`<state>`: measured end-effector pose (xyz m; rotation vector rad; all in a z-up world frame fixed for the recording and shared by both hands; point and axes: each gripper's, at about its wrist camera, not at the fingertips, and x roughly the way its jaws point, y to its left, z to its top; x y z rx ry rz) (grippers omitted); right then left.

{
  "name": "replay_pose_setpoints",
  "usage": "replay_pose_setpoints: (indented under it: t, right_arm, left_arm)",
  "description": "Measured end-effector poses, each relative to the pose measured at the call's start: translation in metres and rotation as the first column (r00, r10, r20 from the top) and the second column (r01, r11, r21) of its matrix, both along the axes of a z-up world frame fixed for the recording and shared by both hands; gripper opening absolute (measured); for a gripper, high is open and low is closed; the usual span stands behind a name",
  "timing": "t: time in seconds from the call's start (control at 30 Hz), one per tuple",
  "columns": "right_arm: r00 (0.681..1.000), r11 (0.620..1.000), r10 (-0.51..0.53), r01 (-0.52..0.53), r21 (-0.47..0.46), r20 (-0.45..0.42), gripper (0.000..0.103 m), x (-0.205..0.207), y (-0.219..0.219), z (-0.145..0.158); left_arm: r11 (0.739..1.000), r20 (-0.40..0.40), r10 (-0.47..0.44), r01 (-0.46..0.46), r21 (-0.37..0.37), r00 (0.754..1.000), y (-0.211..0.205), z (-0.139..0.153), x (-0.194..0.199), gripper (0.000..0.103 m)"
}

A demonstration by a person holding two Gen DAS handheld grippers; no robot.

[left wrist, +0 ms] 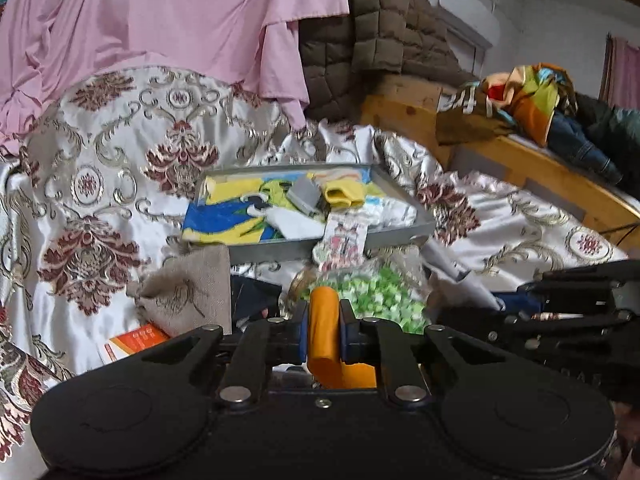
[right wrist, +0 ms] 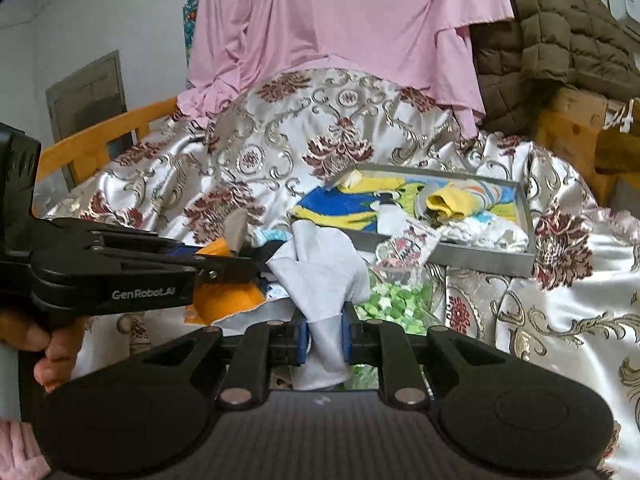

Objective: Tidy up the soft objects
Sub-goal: 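Carry both items into the painted tray and open both tools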

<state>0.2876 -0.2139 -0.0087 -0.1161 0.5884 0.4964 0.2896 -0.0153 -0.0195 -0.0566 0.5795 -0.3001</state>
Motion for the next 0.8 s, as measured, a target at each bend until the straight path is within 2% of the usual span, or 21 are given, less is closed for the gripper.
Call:
replay_pose_setpoints:
  t: [0.17, 0.33, 0.43, 0.53, 0.63, 0.8]
  right_arm:
    - [1.000, 1.000, -0.003, 0.003, 0.009, -0.011, 0.018, 0.002, -0.001, -0.004]
    - [1.000, 1.000, 0.012, -0.012, 0.002, -0.001, 0.018, 0.004, 0.005, -0.002]
    - [0.999, 1.000, 0.024, -0.023, -0.005, 0.030, 0.018, 0.017, 0.008, 0.008]
    - [0.997, 1.000, 0.011, -0.012, 0.004, 0.076, 0.018, 0.048, 0.011, 0.020]
    - [0.996, 0.999, -0.023, 0.020, 0.036, 0.087, 0.018, 0.092, 0.010, 0.026]
    - [0.994, 0.991, -0.092, 0.085, 0.104, 0.067, 0.018, 0.174, 0.006, 0.021]
  left_arm:
    - [0.999, -0.033, 0.002, 0.000, 0.048, 0.999, 0.000, -0.012, 0.004, 0.013]
    - [1.000, -0.009, 0.009, -0.009, 0.018, 1.000, 0.003, -0.007, 0.003, 0.013]
    - [1.000, -0.002, 0.024, -0.024, -0.016, 1.000, 0.006, 0.006, 0.010, 0.013]
    - [0.998, 0.030, 0.038, -0.036, -0.051, 0.999, 0.008, 0.026, 0.029, 0.013]
    - [0.996, 0.067, 0.056, -0.051, -0.071, 0.996, 0.009, 0.042, 0.062, 0.013]
    - [0.990, 0.081, 0.112, -0.104, -0.099, 0.990, 0.014, 0.045, 0.145, 0.013]
